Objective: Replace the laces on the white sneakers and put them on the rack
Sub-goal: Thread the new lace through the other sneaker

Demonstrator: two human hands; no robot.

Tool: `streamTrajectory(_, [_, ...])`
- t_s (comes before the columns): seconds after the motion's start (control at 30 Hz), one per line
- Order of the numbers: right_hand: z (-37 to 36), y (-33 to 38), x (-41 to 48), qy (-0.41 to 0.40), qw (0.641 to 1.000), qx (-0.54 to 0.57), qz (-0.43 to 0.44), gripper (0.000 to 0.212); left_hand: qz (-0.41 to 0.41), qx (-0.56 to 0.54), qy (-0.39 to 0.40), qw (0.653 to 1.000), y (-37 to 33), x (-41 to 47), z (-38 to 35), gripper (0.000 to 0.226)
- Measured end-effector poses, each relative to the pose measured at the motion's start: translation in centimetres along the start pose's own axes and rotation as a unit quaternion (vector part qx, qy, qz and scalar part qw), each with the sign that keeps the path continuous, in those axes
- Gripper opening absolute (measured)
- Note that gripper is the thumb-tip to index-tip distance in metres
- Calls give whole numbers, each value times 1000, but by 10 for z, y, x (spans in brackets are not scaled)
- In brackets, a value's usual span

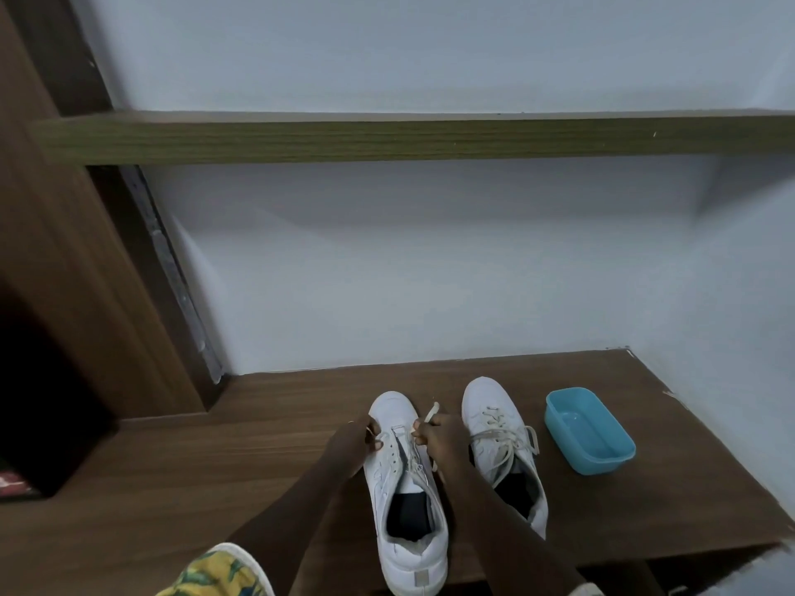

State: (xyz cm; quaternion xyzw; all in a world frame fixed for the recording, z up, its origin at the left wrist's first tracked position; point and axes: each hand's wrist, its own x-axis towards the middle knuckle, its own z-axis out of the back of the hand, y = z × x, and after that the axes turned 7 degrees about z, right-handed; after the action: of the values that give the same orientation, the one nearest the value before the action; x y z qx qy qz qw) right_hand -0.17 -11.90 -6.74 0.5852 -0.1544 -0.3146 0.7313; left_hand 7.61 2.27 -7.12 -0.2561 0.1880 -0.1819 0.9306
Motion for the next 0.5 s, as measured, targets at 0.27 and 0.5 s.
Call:
streamTrajectory(0.27, [1,6,-6,13,988,139,-67,13,-135,128,-172,967,14,-10,15,11])
streamTrajectory(0.5, [2,6,-8,-12,962,239,-130,25,18,6,-224,974,23,-18,13,19])
